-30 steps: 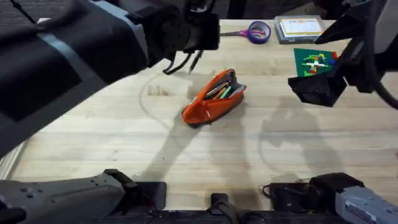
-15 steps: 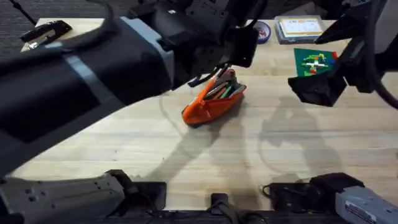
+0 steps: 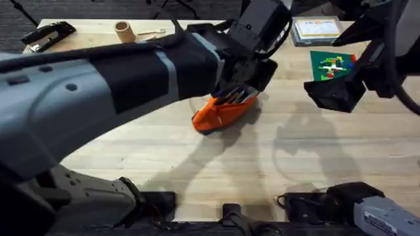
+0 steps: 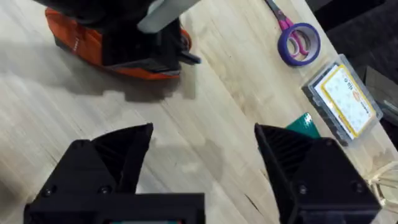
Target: Unzip the bag, pick up the pens from the table one at a time and place them inside, then zip the bag closed.
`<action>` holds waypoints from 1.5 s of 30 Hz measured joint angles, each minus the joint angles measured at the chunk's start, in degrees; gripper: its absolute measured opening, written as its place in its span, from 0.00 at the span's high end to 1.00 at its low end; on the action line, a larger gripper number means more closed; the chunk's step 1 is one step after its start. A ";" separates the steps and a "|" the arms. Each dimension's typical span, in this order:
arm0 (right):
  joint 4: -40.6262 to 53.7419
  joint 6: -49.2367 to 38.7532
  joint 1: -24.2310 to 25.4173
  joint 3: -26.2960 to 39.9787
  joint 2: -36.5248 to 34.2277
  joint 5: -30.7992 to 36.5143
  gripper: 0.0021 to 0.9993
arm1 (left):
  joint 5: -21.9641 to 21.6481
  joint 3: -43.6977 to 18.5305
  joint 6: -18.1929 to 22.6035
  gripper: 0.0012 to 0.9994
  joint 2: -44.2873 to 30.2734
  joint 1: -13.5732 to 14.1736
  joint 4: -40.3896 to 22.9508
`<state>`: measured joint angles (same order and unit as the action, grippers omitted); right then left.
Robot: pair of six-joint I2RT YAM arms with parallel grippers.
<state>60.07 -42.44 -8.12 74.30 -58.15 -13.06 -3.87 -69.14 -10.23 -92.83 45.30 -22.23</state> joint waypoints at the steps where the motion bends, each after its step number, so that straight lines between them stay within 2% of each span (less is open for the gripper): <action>1: 0.00 0.00 0.00 0.00 0.00 0.00 0.00 | 0.03 0.00 0.29 0.96 -0.07 0.00 -1.31; 13: 0.07 0.00 0.00 0.00 0.02 0.00 0.00 | -0.10 0.00 1.52 0.96 -0.12 0.00 -14.98; 16: 0.07 0.00 0.00 0.00 0.00 0.00 0.00 | -1.57 0.00 1.56 0.96 -0.12 0.00 -14.78; 24: 0.07 0.00 0.00 0.00 0.01 0.00 0.00 | -1.96 0.00 1.70 0.96 -0.12 0.00 -14.63; 25: 0.06 0.00 0.00 0.00 0.02 0.00 0.00 | -1.97 0.00 1.87 0.92 -0.13 0.00 -14.63; 26: 0.06 0.00 0.00 0.00 0.00 0.00 0.00 | -1.98 0.00 1.98 0.81 -0.12 0.00 -14.65; 29: 0.04 0.00 0.00 0.00 0.02 0.00 0.00 | -1.98 0.00 2.11 0.33 -0.12 0.00 -14.61; 31: 0.07 0.00 0.00 0.00 0.00 0.00 0.00 | -2.00 0.00 2.03 0.06 -0.12 0.00 -14.54; 33: 0.07 0.00 0.00 0.00 0.00 0.00 0.00 | -2.02 0.00 2.13 0.01 -0.12 0.00 -14.47; 41: 0.07 0.00 0.00 0.00 0.00 0.00 0.00 | -2.02 0.00 2.13 0.01 0.11 0.00 -14.00; 45: 0.07 0.00 0.00 0.00 0.00 0.00 0.00 | -1.96 0.09 2.13 0.01 2.94 0.00 -13.73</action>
<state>60.14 -42.44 -8.12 74.30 -58.15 -13.06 -5.82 -69.06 -8.10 -89.89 45.30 -35.97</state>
